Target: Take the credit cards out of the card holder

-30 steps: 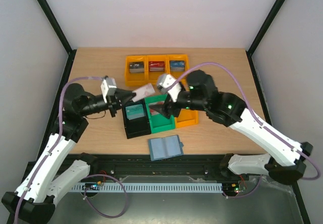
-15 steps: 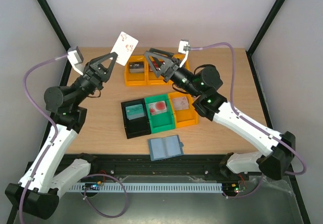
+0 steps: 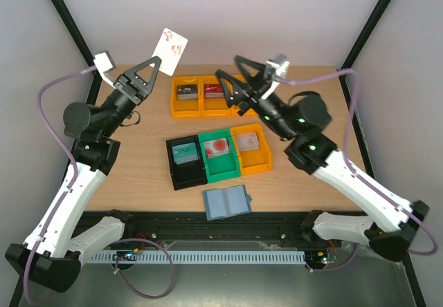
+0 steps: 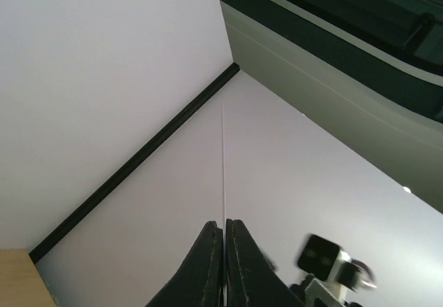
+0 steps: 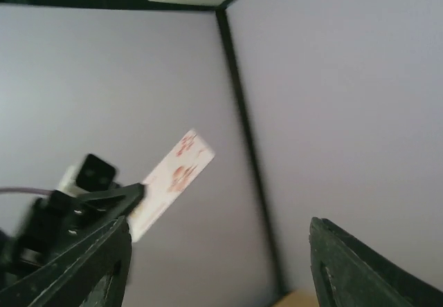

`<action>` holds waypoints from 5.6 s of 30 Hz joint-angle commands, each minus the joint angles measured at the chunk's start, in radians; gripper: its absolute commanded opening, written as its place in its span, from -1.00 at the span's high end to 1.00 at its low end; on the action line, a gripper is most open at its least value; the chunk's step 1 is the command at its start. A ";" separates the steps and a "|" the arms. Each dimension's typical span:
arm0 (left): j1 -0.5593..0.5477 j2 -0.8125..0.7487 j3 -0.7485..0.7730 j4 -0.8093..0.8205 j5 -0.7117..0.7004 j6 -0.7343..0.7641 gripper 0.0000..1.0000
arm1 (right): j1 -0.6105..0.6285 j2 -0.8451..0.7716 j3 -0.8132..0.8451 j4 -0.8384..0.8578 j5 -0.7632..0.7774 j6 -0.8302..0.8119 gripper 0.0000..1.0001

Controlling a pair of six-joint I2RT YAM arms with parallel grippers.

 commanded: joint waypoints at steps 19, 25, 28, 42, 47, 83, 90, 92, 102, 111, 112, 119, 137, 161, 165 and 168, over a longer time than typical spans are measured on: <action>-0.035 0.118 0.130 -0.222 0.137 0.061 0.95 | 0.160 0.087 0.064 -0.135 0.296 -2.270 -0.29; -0.041 0.131 0.139 -0.220 0.159 0.069 0.95 | 0.162 0.125 0.074 -0.127 0.296 -2.289 0.00; -0.043 0.134 0.139 -0.211 0.176 0.076 0.95 | 0.160 0.135 0.089 -0.121 0.300 -2.294 0.05; -0.052 0.126 0.142 -0.248 0.247 0.133 0.95 | 0.160 0.133 0.121 -0.138 0.337 -2.301 0.80; -0.049 0.117 0.126 -0.217 0.254 0.133 0.92 | 0.161 0.104 0.102 -0.157 0.368 -2.238 0.97; 0.393 -0.285 -0.658 -0.563 -0.255 0.529 -0.99 | -0.212 0.225 -0.248 -0.756 0.282 -1.358 0.97; 0.397 -0.284 -0.659 -0.564 -0.261 0.527 -0.99 | -0.212 0.299 -0.264 -0.686 0.301 -1.452 0.97; 0.398 -0.284 -0.657 -0.567 -0.262 0.529 -0.99 | -0.212 0.319 -0.267 -0.687 0.313 -1.475 0.97; 0.399 -0.279 -0.662 -0.557 -0.254 0.527 -0.99 | -0.213 0.352 -0.332 -0.600 0.348 -1.491 0.97; 0.399 -0.285 -0.663 -0.558 -0.253 0.528 -0.99 | -0.212 0.415 -0.316 -0.515 0.356 -1.482 0.97; 0.399 -0.283 -0.663 -0.558 -0.253 0.528 -0.99 | -0.212 0.420 -0.315 -0.518 0.357 -1.489 0.95; 0.400 -0.286 -0.663 -0.558 -0.253 0.528 -0.99 | -0.212 0.373 -0.348 -0.565 0.341 -1.503 0.13; 0.402 -0.289 -0.667 -0.551 -0.238 0.529 -0.99 | -0.217 0.144 -0.213 -0.614 0.378 -0.779 -0.53; -0.327 -0.046 -0.252 -0.769 -0.166 1.146 -0.99 | 0.165 0.078 -0.529 -0.911 0.257 0.422 -0.52; -0.326 -0.013 -0.273 -0.742 -0.262 0.818 -0.99 | 0.251 0.188 -0.507 -0.929 0.320 0.455 -0.85; -0.323 -0.014 -0.259 -0.698 -0.238 0.716 -0.95 | 0.331 0.240 -0.502 -0.925 0.348 0.503 -0.85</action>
